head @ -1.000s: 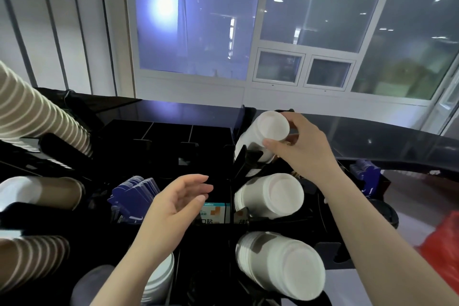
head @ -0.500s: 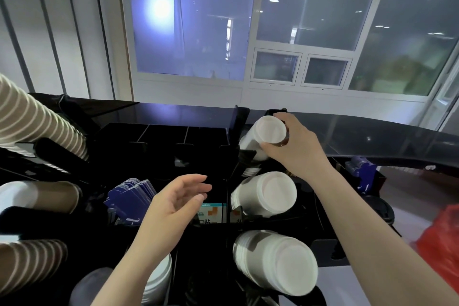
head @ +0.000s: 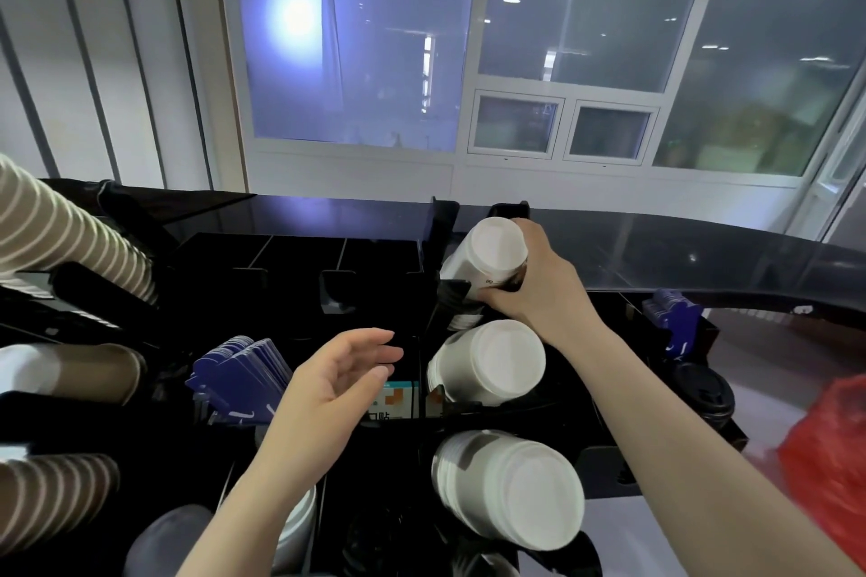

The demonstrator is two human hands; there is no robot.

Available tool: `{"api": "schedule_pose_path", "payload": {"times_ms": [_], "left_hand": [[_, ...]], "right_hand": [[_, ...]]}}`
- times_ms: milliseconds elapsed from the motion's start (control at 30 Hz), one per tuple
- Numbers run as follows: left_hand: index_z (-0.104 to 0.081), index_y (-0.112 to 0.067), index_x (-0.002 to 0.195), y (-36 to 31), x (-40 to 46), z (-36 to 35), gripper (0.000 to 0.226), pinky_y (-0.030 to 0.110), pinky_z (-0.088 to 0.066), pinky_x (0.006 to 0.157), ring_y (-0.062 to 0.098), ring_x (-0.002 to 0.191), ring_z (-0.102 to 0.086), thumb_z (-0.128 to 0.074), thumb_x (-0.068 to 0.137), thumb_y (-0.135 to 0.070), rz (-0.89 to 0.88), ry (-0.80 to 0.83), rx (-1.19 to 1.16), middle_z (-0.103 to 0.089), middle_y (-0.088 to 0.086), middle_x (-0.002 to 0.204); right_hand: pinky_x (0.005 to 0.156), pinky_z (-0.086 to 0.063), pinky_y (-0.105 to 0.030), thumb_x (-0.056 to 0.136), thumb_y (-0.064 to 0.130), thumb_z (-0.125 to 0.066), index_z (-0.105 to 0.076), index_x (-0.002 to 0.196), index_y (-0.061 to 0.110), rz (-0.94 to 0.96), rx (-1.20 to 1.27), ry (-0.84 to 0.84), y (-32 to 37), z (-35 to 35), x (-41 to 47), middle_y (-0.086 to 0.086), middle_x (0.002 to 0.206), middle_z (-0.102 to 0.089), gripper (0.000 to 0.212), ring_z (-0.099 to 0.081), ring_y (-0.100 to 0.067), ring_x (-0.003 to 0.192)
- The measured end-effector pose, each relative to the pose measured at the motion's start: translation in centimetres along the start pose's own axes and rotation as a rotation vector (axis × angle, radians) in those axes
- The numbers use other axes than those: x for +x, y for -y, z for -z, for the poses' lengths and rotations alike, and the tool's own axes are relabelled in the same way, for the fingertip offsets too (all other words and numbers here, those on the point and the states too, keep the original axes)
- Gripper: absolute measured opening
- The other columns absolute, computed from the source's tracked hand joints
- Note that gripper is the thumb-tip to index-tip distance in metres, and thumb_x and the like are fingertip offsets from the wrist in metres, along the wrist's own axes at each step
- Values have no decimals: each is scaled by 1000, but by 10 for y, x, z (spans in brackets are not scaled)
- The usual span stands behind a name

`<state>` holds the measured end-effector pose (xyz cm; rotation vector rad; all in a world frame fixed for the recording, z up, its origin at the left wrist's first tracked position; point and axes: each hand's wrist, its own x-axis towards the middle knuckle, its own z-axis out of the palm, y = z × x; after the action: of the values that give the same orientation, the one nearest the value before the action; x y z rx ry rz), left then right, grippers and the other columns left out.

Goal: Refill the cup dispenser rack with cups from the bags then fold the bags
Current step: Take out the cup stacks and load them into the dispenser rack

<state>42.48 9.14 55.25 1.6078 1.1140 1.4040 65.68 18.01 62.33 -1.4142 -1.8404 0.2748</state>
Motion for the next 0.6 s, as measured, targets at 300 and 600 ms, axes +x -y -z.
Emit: {"api": "schedule_pose_path", "payload": {"times_ms": [300, 600], "left_hand": [[-62, -30, 113, 5, 2, -4, 32, 9, -48, 82, 1, 105, -62, -56, 92, -7, -20, 5, 12, -69, -16, 109], [-65, -37, 106, 41, 31, -37, 41, 12, -45, 85, -7, 102, -60, -51, 93, 0, 8, 115, 90, -69, -21, 104]], "right_hand": [[65, -39, -10, 67, 44, -72, -53, 88, 35, 84, 51, -225, 18, 25, -55, 13, 83, -55, 30, -52, -4, 75], [88, -31, -19, 70, 43, -79, -33, 138, 44, 84, -118, 135, 15, 9, -98, 20, 131, -38, 82, -39, -2, 117]]}}
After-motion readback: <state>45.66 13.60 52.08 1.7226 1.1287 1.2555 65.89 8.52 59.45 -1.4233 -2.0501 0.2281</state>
